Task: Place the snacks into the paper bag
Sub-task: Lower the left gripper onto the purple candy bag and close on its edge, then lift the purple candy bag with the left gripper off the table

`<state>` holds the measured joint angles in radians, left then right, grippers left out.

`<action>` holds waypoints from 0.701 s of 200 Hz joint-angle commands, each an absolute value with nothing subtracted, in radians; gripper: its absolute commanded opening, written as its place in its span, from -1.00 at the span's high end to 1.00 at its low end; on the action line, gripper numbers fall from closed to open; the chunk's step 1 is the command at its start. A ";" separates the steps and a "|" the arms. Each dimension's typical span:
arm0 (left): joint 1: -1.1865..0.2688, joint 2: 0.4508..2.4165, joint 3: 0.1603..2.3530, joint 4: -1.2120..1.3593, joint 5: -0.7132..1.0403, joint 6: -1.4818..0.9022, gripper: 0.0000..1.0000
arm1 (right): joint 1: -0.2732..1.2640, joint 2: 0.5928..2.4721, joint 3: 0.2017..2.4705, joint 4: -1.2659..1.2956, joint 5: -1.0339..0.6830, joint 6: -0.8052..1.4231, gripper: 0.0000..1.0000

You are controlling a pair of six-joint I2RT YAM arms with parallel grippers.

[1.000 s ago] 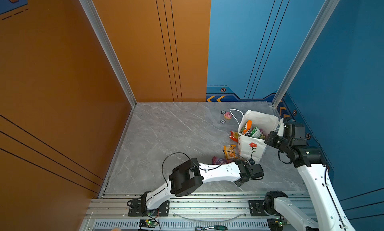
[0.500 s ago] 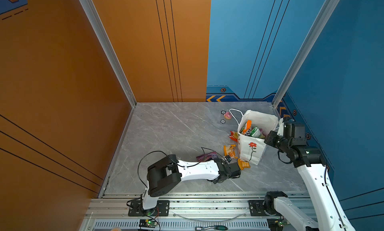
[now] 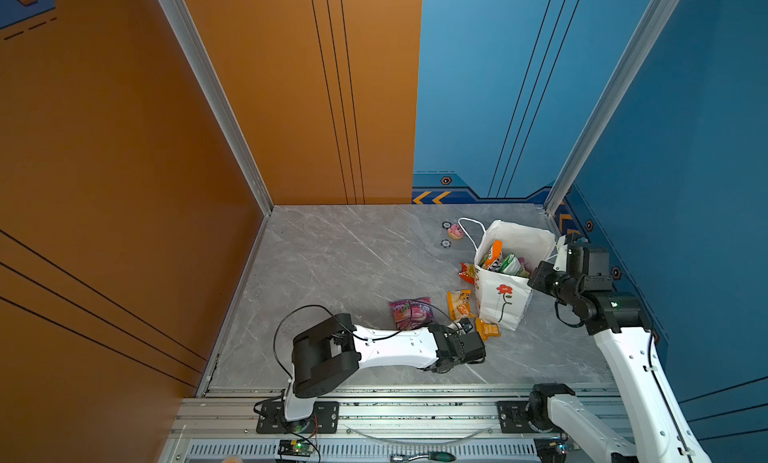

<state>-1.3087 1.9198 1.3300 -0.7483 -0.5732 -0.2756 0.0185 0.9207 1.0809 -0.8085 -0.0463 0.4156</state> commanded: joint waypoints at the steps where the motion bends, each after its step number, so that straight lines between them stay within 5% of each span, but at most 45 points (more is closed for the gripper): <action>1: -1.296 1.942 1.339 -0.753 -0.601 -0.247 -0.48 | 0.014 0.917 1.091 -0.776 -0.041 0.404 1.00; 77: -1.292 2.005 1.350 -0.772 -0.666 -0.284 0.22 | 0.014 0.917 1.086 -0.776 -0.041 0.404 1.00; 105: -1.248 1.951 1.305 -0.760 -0.661 -0.335 0.73 | 0.014 0.913 1.087 -0.778 -0.042 0.403 1.00; 140: -1.237 1.853 1.249 -0.693 -0.657 -0.351 0.82 | 0.015 0.916 1.085 -0.777 -0.044 0.405 1.00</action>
